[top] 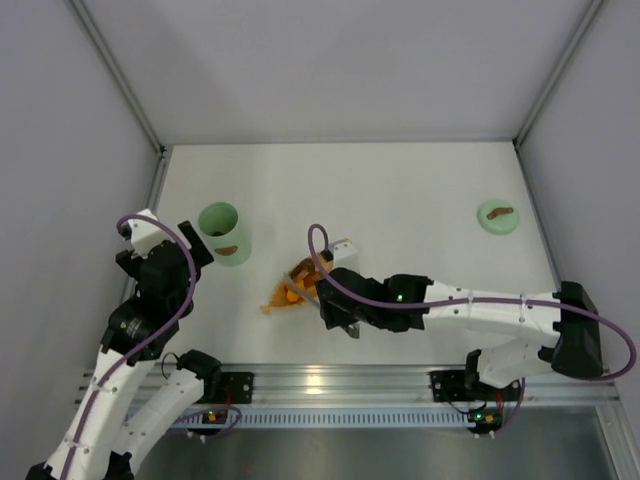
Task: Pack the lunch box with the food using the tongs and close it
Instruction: Pick up the fake food from the plate, then place the fake food in the packing box.
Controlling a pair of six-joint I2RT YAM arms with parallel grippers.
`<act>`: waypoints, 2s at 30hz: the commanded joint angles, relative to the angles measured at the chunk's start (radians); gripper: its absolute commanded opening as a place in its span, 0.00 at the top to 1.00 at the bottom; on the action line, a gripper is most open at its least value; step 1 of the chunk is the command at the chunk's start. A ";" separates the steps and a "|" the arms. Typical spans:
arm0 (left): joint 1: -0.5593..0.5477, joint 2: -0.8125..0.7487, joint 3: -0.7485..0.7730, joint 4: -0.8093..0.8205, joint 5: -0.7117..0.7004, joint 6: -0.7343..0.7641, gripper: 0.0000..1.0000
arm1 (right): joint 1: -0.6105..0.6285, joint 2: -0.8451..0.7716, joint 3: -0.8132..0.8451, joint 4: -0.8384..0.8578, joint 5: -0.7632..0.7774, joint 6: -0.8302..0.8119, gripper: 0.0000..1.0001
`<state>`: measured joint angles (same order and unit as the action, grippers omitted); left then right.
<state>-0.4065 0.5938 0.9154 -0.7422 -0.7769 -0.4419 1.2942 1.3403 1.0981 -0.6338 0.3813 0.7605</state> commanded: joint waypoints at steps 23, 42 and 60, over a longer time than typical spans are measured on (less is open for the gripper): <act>0.001 0.004 -0.007 0.015 -0.007 0.012 0.01 | 0.054 0.148 0.048 0.098 -0.018 0.053 0.55; 0.001 0.008 -0.007 0.014 -0.009 0.012 0.01 | 0.054 0.056 0.085 0.020 0.042 0.043 0.69; 0.001 0.008 -0.007 0.012 -0.009 0.012 0.01 | 0.034 0.100 0.344 -0.076 0.142 -0.065 0.68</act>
<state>-0.4065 0.5941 0.9154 -0.7422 -0.7769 -0.4423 1.3277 1.4239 1.3224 -0.7048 0.4561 0.7448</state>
